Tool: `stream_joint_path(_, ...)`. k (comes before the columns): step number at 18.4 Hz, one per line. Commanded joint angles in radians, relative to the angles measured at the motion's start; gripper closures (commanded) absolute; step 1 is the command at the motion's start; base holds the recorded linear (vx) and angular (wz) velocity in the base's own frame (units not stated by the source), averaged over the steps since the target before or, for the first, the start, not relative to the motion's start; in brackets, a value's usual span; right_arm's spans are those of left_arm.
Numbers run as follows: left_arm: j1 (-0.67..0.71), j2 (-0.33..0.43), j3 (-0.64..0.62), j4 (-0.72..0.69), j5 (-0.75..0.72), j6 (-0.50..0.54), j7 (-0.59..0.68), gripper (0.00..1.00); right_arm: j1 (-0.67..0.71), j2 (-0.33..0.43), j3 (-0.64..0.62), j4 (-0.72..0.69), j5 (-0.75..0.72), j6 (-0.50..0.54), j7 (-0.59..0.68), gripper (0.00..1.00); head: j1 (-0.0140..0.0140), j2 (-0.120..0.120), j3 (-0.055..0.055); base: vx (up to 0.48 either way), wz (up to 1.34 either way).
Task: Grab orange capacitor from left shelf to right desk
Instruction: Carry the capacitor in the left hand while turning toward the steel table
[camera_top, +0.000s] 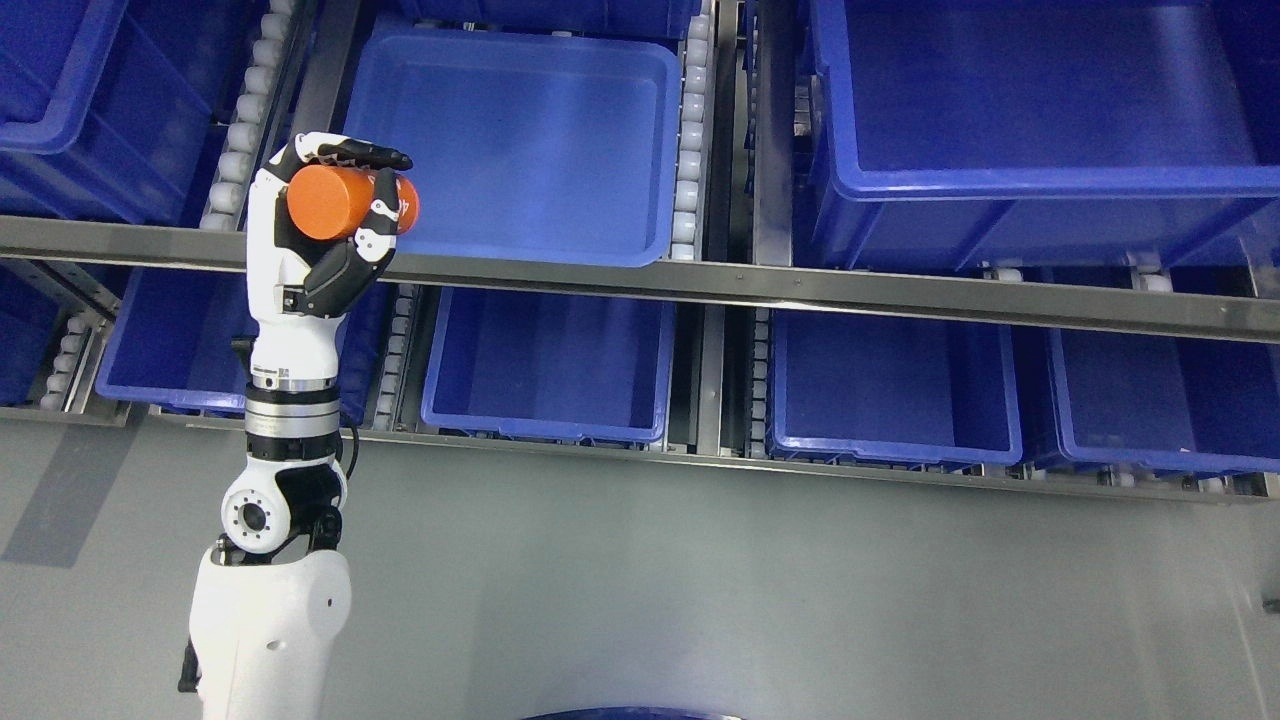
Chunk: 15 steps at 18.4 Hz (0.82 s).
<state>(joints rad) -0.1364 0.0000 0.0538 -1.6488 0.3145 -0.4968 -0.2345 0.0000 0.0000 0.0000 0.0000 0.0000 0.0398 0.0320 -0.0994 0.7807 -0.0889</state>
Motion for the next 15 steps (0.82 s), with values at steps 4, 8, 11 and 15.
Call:
stream_joint_path(4,0.0,0.017,-0.038,-0.002,0.0,0.01,-0.002,0.98,-0.002,-0.017,-0.011,-0.034,0.003,0.0,0.0,0.0,0.0,0.0,0.0,-0.271,0.11)
stream_joint_path(8,0.0,0.017,-0.097,0.001,0.0,0.015,-0.002,0.98,-0.002,-0.017,-0.011,-0.034,0.003,0.0,0.0,0.0,0.0,0.0,0.0,-0.249,-0.03)
stream_joint_path(11,-0.002,0.017,-0.101,0.001,0.0,0.015,-0.002,0.98,-0.002,-0.017,-0.011,-0.034,0.005,0.0,0.0,0.0,0.0,0.0,0.0,-0.202,-0.27)
stream_joint_path(15,-0.002,0.017,-0.108,0.001,0.0,0.014,-0.002,0.98,-0.002,-0.017,-0.011,-0.034,0.005,0.0,0.0,0.0,0.0,0.0,0.0,-0.1,-0.66)
